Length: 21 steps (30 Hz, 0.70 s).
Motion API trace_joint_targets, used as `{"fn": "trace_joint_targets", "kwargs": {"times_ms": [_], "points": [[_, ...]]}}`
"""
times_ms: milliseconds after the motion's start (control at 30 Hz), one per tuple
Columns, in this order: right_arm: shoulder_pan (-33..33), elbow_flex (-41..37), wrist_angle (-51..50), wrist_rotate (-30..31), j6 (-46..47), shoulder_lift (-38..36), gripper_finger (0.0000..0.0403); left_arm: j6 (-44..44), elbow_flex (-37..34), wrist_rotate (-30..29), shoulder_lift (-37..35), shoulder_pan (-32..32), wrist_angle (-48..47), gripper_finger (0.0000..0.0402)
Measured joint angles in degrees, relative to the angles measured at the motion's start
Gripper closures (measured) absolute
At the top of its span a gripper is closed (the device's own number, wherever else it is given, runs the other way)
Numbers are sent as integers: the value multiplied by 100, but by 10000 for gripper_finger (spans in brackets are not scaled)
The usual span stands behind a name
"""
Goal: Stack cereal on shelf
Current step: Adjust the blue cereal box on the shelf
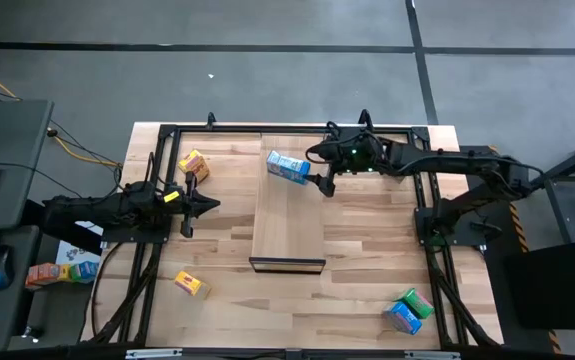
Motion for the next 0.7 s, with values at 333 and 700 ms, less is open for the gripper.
{"fn": "trace_joint_targets", "kwargs": {"times_ms": [333, 700], "points": [[2, 0, 475, 168, -15, 781, 13, 0, 0, 1, 0, 1, 0, 398], [152, 71, 309, 528, -116, 756, 93, 0, 0, 0, -2, 0, 2, 398]]}}
